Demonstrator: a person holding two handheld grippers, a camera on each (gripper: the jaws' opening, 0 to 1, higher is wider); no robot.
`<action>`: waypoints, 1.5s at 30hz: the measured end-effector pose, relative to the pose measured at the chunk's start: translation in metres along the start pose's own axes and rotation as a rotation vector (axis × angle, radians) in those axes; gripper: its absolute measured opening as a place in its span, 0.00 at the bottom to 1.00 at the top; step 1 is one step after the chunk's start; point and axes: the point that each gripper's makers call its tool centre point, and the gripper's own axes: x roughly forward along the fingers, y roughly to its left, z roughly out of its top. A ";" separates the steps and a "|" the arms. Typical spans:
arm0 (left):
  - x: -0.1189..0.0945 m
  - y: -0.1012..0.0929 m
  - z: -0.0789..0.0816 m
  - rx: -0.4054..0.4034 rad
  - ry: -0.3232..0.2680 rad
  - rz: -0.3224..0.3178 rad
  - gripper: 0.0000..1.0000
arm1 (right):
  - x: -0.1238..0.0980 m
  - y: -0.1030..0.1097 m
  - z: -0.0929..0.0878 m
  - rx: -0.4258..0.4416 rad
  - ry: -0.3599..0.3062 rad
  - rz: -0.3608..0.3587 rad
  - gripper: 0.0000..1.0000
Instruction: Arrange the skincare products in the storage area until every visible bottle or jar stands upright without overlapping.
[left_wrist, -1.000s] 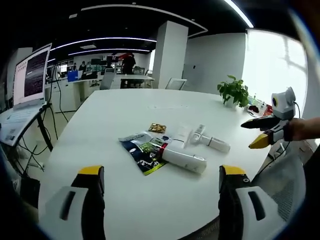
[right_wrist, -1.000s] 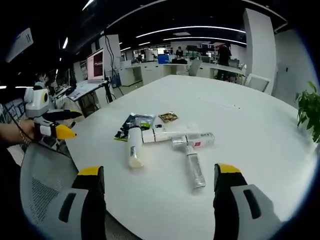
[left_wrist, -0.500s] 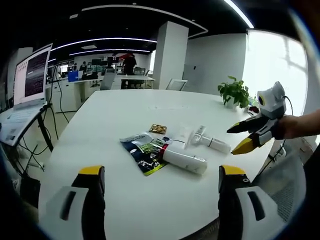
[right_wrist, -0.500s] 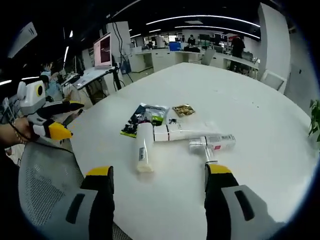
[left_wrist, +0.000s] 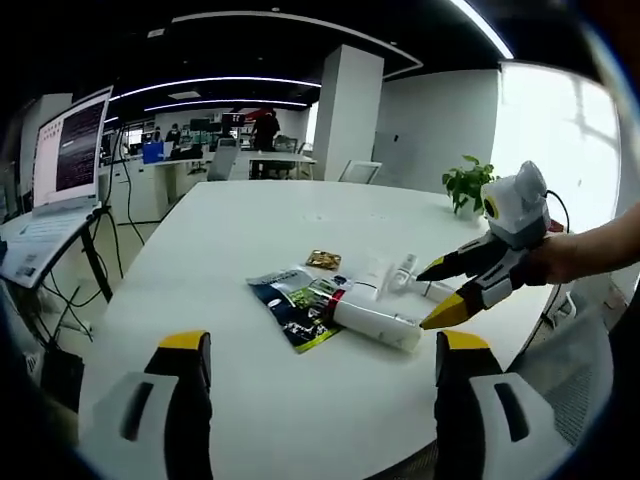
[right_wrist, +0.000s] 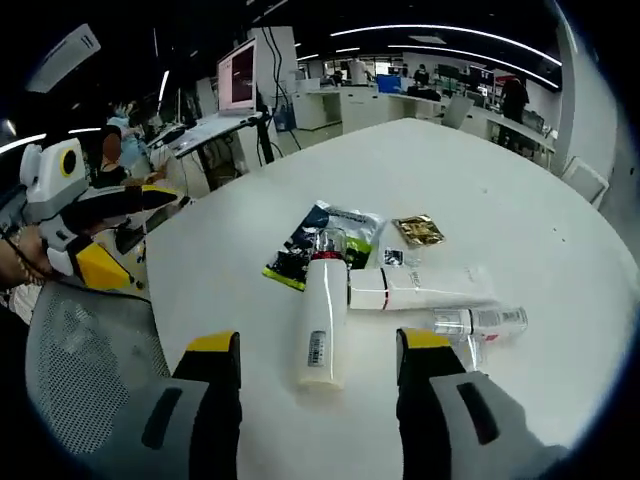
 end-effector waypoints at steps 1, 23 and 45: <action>0.000 0.000 0.000 -0.001 0.000 0.002 0.85 | 0.005 0.003 0.001 -0.004 0.001 0.005 0.61; 0.000 0.005 0.000 -0.020 0.003 0.025 0.85 | 0.066 0.009 0.019 -0.074 0.062 0.016 0.46; 0.000 0.005 -0.003 -0.025 0.017 0.027 0.84 | 0.096 -0.007 0.011 -0.164 0.327 -0.048 0.32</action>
